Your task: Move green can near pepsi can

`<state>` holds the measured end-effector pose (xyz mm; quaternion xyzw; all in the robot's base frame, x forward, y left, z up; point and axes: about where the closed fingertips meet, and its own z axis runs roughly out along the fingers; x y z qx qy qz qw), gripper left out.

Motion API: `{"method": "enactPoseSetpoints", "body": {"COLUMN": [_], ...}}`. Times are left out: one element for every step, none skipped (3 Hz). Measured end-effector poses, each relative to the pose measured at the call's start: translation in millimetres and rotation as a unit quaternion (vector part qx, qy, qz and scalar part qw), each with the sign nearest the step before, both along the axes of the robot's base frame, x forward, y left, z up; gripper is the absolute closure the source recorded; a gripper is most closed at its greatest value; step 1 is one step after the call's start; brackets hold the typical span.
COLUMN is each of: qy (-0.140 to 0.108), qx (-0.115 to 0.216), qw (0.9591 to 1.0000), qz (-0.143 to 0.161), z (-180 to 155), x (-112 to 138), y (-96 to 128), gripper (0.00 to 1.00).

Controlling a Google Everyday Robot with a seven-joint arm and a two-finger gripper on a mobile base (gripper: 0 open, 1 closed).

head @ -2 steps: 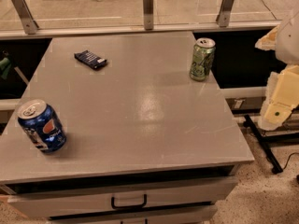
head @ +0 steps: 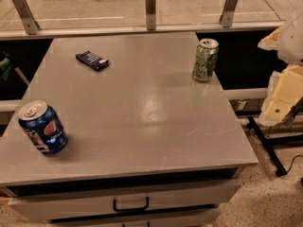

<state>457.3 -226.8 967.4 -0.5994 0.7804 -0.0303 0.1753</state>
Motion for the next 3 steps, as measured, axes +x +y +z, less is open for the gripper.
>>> {"method": "enactPoseSetpoints", "body": {"qy": [-0.021, -0.043, -0.058], "qx": [0.044, 0.1, 0.173], "qw": [0.9988, 0.994, 0.9831], "qz": [-0.005, -0.011, -0.012], "z": [-20, -45, -73], "x": [47, 100, 152], "y": [-21, -37, -42], "gripper": [0.0, 0.0, 0.0]}}
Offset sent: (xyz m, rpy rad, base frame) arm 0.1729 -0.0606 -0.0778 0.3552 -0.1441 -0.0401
